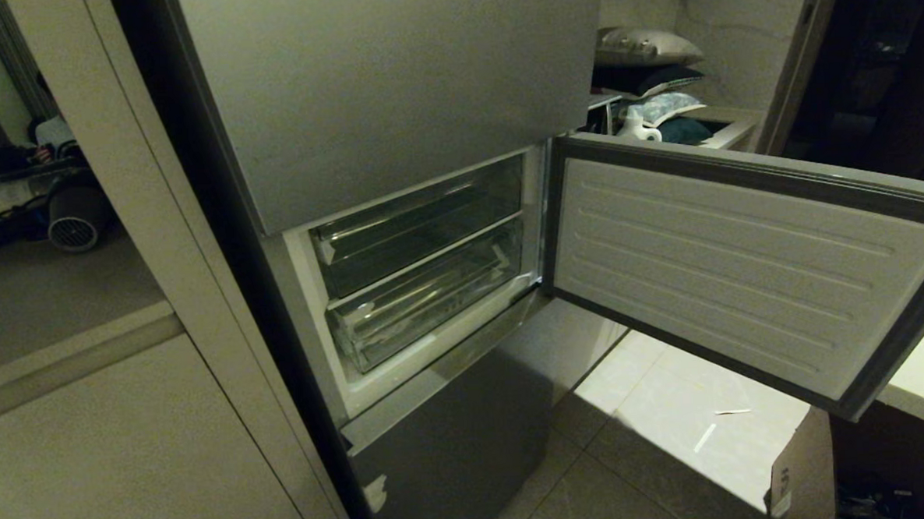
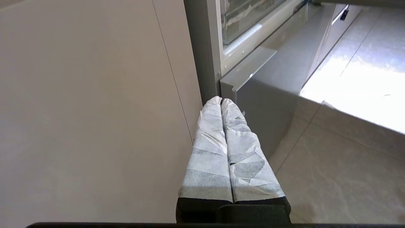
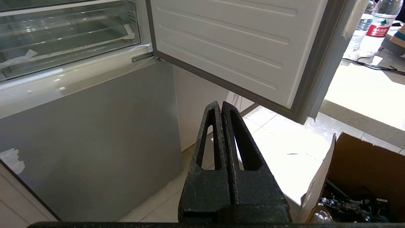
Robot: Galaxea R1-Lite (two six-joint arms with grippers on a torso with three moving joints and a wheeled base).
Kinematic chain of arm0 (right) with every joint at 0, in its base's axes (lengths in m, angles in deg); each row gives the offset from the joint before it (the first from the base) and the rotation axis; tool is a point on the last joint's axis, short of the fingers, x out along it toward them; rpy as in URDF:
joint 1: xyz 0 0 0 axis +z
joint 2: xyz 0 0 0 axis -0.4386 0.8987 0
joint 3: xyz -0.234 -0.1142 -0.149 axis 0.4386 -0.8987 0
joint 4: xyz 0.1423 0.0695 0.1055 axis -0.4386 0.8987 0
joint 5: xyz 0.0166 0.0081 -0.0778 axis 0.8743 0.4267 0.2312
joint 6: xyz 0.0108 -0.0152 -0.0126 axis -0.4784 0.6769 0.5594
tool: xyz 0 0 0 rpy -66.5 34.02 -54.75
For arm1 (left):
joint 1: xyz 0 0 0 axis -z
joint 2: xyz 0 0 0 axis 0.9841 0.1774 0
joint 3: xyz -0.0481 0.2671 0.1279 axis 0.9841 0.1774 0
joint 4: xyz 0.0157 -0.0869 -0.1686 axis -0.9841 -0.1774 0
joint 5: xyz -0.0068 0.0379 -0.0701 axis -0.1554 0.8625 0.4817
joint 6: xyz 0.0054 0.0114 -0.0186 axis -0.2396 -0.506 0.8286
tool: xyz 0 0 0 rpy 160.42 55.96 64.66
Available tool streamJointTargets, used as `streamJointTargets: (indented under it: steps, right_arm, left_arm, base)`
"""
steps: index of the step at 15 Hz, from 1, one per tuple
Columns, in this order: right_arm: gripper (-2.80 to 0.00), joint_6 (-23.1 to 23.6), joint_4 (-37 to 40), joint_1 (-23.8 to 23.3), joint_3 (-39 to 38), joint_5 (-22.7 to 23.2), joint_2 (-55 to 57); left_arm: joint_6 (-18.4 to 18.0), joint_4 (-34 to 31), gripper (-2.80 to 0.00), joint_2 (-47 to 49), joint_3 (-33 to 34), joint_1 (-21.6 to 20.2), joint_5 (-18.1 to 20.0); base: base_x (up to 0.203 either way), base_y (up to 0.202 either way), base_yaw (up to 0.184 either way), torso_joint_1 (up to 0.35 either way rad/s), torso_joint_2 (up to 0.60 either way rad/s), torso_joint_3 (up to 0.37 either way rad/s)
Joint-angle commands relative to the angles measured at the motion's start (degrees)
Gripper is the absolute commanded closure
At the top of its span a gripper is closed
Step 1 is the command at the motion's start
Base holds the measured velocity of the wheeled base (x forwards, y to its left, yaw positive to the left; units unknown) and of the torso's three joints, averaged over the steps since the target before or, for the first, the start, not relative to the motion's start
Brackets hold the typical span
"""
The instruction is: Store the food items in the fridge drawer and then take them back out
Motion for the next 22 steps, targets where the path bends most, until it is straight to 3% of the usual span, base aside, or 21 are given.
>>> streamJointTargets:
  steps: [1, 17, 22]
  right_arm:
    - [0.00, -0.04, -0.04, 0.01, -1.76, 0.02, -0.01]
    - [0.00, -0.15, -0.04, -0.02, -1.76, 0.02, -0.01]
    - [0.00, -0.17, -0.04, 0.01, -1.76, 0.02, -0.01]
  left_arm:
    - [0.31, -0.37, 0.00, -0.67, 0.19, 0.00, -0.13]
    - [5.86, -0.28, 0.00, -0.68, 0.11, 0.00, -1.98]
    - [6.66, -0.19, 0.00, -0.67, 0.10, 0.00, -2.07]
  base:
    - [0.000, 0.000, 0.000, 0.000, 0.00, 0.000]
    - [0.000, 0.000, 0.000, 0.000, 0.00, 0.000]
    - [0.002, -0.005, 0.161, 0.005, 0.00, 0.002]
